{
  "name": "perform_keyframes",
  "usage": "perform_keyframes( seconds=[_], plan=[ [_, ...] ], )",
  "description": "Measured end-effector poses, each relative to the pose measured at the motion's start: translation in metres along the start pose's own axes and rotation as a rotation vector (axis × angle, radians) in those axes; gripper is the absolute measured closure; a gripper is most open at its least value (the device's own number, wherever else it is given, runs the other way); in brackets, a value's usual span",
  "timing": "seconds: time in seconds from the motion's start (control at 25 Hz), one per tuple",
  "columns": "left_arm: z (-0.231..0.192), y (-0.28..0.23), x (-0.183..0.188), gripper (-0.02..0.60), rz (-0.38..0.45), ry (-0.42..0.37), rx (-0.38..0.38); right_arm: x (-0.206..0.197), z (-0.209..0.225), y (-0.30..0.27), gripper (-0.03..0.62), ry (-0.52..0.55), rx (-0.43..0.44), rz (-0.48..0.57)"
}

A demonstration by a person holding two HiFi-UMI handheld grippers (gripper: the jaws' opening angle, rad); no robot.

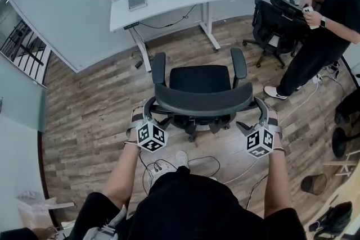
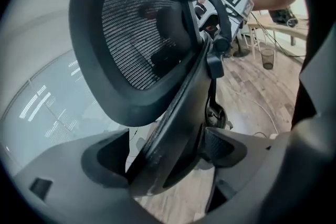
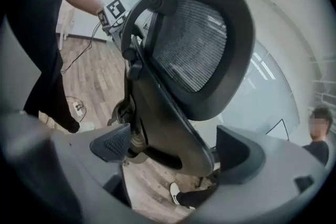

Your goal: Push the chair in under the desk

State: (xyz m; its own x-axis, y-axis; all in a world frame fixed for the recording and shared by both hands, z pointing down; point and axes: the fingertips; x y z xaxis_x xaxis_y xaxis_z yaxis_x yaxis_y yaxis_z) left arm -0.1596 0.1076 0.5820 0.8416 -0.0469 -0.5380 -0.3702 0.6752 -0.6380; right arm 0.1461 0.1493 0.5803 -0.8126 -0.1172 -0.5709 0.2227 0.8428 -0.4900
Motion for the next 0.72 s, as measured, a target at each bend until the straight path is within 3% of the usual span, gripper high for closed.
perform_keyframes(
  seconds=[0.2,0.4,0.72],
  plan=[
    [-0.006,-0.02,-0.006,0.137,-0.071,-0.106,-0.005,-0.015,-0.011,-0.034,0.091,0.145,0.055,-0.105],
    [-0.002,-0.037,-0.013,0.137,-0.141,-0.181,-0.045,-0.019,-0.01,-0.052,0.082,0.213,0.077,-0.167],
    [-0.014,-0.038,-0.018,0.137,-0.156,-0.186,-0.009,-0.022,-0.01,-0.073,0.06,0.243,0.087,-0.226]
  ],
)
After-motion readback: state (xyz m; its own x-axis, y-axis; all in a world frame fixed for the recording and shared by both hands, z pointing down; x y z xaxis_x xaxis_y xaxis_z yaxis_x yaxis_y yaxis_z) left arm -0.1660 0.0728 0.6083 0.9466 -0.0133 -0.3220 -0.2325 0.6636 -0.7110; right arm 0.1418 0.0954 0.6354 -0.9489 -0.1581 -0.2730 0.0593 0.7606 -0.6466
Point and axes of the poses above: the fingertips, and each gripper's own axes: y backward along the fingers, z to its right, x out of its top, and after that the axes turned 5 degrees about -x, right-handed
